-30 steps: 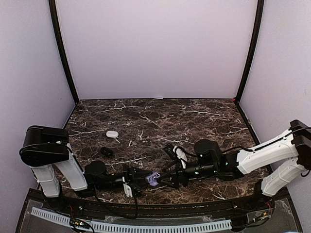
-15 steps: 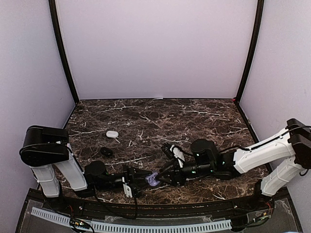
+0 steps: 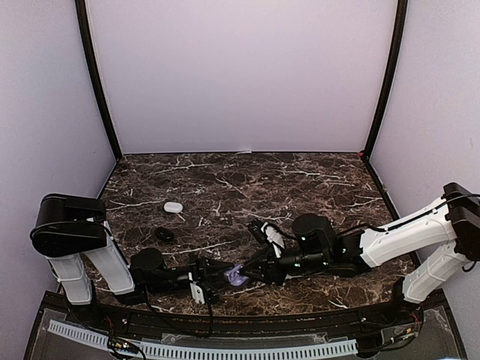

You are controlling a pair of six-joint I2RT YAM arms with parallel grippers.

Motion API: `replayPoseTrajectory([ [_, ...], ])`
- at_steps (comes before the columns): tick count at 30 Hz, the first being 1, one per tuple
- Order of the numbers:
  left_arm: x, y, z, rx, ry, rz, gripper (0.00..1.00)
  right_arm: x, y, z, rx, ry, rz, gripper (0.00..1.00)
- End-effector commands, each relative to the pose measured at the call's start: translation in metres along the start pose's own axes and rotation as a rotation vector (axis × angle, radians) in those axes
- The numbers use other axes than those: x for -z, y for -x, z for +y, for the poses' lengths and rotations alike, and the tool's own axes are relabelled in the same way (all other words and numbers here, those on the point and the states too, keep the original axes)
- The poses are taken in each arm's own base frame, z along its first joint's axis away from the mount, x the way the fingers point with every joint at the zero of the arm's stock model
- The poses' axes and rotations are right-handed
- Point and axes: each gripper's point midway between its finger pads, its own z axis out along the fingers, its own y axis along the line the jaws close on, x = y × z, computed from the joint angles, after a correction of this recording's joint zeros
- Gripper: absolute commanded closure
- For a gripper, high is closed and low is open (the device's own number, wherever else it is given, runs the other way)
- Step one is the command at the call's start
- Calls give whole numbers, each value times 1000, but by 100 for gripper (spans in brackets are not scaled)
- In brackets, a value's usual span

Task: Insert the wireless bluetooth earbuds into the charging case
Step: Adjust the left earbud in the left side groove of the charging case.

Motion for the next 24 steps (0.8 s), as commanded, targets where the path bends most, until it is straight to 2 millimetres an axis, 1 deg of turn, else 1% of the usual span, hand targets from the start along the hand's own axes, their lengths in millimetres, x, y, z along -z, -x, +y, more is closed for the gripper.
replayPoseTrajectory([
  [1,7,34,44,-37,174,-134,98,-3,6,-7,-2,-54,-12,68],
  [5,7,34,44,-37,174,-134,98,-3,5,-10,-10,-68,-15,71],
  [10,7,33,44,-34,174,-134,98,-6,3,-10,-13,-63,-6,70],
  [11,7,34,44,-33,174,-135,98,-6,3,-10,-13,-63,-6,69],
  [15,7,34,43,-31,172,-135,98,-4,8,-6,-13,-44,-27,49],
  [17,7,33,43,-29,171,-133,98,2,11,-2,-11,-25,-54,44],
  [21,7,33,42,-29,168,-134,98,18,17,0,-17,-5,-110,40],
  [24,7,34,42,-28,168,-138,98,28,15,-6,-37,-16,-125,41],
])
